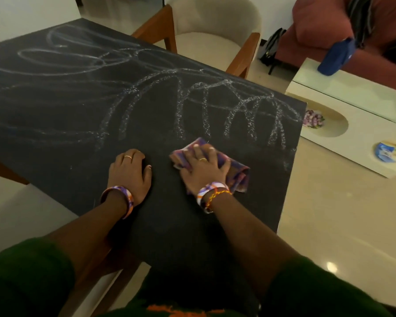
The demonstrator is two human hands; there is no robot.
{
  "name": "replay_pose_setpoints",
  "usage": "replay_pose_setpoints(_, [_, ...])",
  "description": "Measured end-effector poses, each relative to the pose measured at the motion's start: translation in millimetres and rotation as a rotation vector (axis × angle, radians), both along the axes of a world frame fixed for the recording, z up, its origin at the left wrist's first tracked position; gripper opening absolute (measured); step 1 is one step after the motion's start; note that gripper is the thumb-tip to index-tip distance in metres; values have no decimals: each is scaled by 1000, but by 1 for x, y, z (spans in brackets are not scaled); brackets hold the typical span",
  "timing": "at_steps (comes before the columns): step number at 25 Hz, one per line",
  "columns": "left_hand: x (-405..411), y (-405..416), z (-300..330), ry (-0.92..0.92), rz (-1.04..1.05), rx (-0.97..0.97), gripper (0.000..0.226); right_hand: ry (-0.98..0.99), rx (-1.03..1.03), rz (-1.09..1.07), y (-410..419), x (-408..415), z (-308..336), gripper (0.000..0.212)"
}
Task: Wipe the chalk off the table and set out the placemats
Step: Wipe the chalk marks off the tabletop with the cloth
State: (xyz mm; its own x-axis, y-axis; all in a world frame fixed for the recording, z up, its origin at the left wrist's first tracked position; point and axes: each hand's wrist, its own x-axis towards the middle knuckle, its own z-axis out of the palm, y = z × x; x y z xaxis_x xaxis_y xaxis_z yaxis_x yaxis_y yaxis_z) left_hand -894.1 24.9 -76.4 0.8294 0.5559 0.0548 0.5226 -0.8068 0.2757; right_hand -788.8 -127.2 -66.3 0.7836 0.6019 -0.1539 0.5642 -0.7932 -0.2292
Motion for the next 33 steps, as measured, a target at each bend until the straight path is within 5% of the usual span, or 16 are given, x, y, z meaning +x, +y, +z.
replay_pose_setpoints(2, [-1, 1, -1, -12, -4, -15, 42, -30, -26, 56, 0, 5, 0, 56])
replay_pose_setpoints(7, [-3, 1, -3, -53, 4, -53, 42, 28, -23, -478, -120, 83, -3, 58])
replay_pose_setpoints(11, [-1, 2, -2, -54, 8, -52, 42, 188, 266, -691, -133, 82, -1, 57])
replay_pose_setpoints(16, [0, 2, -3, -44, 8, -34, 40, 13, 126, -642, -131, 20, -14, 55])
replay_pose_setpoints(23, [4, -2, -2, 6, 22, 13, 38, 96, 420, -774, -123, 153, -5, 40])
replay_pose_setpoints(30, [3, -2, -3, 21, 16, 39, 37, 17, 322, -616, -145, 67, -20, 40])
replay_pose_setpoints(33, [3, -2, 0, 26, 13, 36, 38, 26, 314, -639, -135, 96, -6, 35])
